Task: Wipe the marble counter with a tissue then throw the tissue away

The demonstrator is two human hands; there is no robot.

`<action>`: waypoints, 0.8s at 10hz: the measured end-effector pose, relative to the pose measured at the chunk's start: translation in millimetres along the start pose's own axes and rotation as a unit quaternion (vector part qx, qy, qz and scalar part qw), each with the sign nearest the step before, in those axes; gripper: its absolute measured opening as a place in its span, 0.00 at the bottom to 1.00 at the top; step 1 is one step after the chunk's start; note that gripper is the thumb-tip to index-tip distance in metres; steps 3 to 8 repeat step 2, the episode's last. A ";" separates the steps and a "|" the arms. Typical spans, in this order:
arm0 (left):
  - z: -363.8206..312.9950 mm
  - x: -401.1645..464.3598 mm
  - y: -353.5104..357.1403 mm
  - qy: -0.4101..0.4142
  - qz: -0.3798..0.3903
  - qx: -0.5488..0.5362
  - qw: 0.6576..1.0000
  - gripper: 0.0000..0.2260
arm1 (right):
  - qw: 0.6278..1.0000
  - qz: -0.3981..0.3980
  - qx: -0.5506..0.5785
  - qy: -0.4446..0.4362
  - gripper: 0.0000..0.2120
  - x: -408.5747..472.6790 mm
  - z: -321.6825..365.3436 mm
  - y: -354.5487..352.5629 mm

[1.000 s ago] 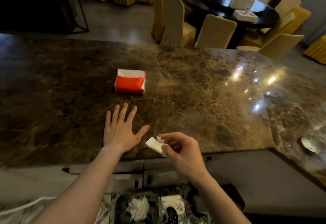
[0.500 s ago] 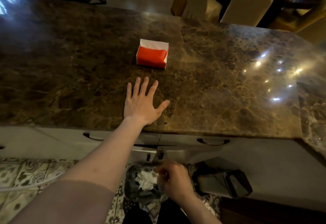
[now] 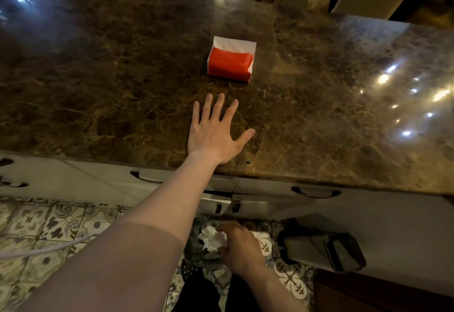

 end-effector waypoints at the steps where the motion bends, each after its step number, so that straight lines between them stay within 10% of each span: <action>1: 0.0 1.8 0.1 0.002 -0.006 -0.003 1.000 0.40 | 1.000 -0.009 0.022 0.015 0.21 -0.4 -6.3 -0.7; 8: 1.1 1.4 -0.3 -0.002 -0.009 -0.004 1.000 0.40 | 0.996 -0.080 0.018 0.030 0.13 2.4 -11.6 -20.8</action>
Point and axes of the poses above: each hand's wrist, its own x-axis towards the middle knuckle, its own y-axis out of the palm, z = x × y, the point moved 6 cm from there along x, towards the middle knuckle, and after that the axes turned 8 degrees about -z, right-handed, at the moved point
